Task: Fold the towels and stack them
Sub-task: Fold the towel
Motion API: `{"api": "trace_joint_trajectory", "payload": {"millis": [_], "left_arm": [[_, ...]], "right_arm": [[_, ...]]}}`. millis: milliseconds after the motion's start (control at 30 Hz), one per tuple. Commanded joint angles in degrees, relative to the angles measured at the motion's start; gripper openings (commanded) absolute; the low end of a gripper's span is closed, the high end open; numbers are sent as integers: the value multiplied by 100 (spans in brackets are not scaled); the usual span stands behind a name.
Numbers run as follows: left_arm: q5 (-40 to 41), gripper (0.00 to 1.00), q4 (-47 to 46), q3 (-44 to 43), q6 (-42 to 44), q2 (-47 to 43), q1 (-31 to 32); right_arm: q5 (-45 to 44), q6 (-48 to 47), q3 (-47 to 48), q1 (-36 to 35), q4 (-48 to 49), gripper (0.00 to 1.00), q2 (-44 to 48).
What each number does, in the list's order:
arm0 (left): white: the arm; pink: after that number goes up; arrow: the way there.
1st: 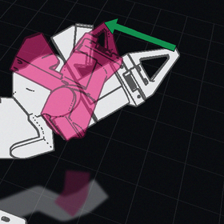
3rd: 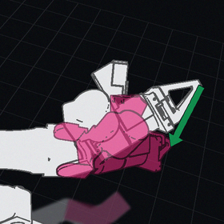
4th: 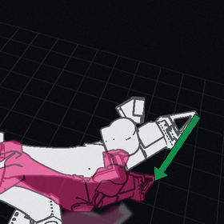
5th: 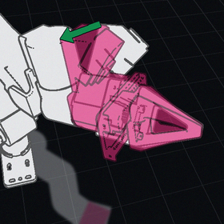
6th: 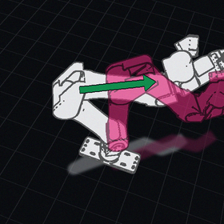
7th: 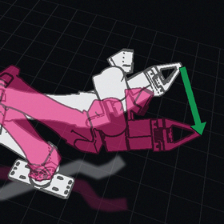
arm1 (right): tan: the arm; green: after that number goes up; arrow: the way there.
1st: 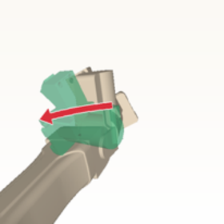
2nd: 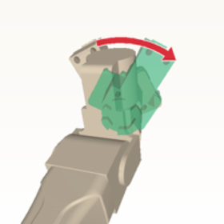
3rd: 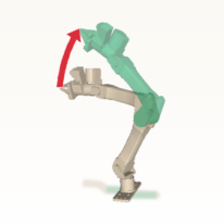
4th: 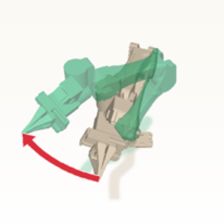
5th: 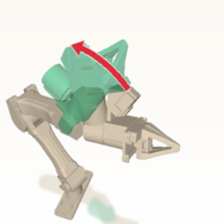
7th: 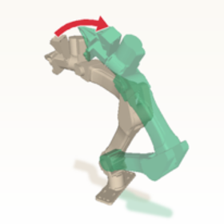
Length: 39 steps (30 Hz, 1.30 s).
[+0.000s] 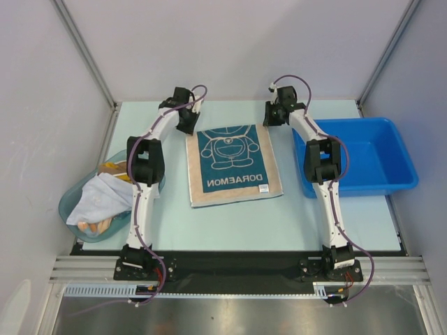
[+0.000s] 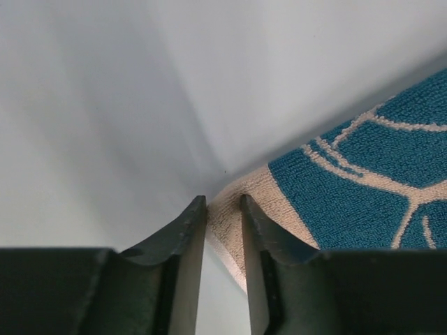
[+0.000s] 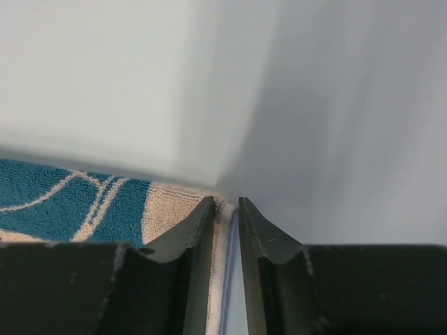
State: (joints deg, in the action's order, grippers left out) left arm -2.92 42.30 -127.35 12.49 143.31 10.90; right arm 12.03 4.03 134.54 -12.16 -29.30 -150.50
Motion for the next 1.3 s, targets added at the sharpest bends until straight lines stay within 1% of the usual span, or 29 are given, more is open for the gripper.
{"api": "trace_joint_trajectory", "payload": {"millis": [0,100,133,200,233,300,433,600,800,967,1033,1200,1267], "left_arm": [[-244,30,-135,-299,34,101,18],[-262,20,-152,-299,43,101,18],[-314,14,-144,-317,43,101,18],[-332,8,-126,-326,69,101,18],[-332,0,-126,-343,78,92,9],[-306,0,-135,-369,69,75,18],[-227,0,-152,-378,52,-22,18],[-191,0,-205,-343,-168,-233,0],[-69,0,-126,-299,-265,-329,-17],[2,0,-363,192,-344,-750,-70],[19,0,-503,420,-379,-909,-79],[-24,0,-627,702,-467,-1330,-132],[-86,0,-636,843,-458,-1436,-132]], "right_arm": [[159,150,169,65,11,25,-147],[229,159,143,91,99,18,-138],[290,168,125,109,152,12,-138],[343,142,116,109,240,6,-129],[448,107,90,109,284,2,-103],[554,63,-102,109,538,0,-33],[695,-8,-454,118,960,0,335],[958,-87,-982,118,1619,0,714],[950,-166,-1421,126,2085,0,1031],[1020,-148,-1860,188,2612,0,1338],[977,-131,-1958,214,2683,0,1453],[1055,-96,-2291,285,2868,0,1672],[1064,-113,-2537,285,3175,0,1830]]}}
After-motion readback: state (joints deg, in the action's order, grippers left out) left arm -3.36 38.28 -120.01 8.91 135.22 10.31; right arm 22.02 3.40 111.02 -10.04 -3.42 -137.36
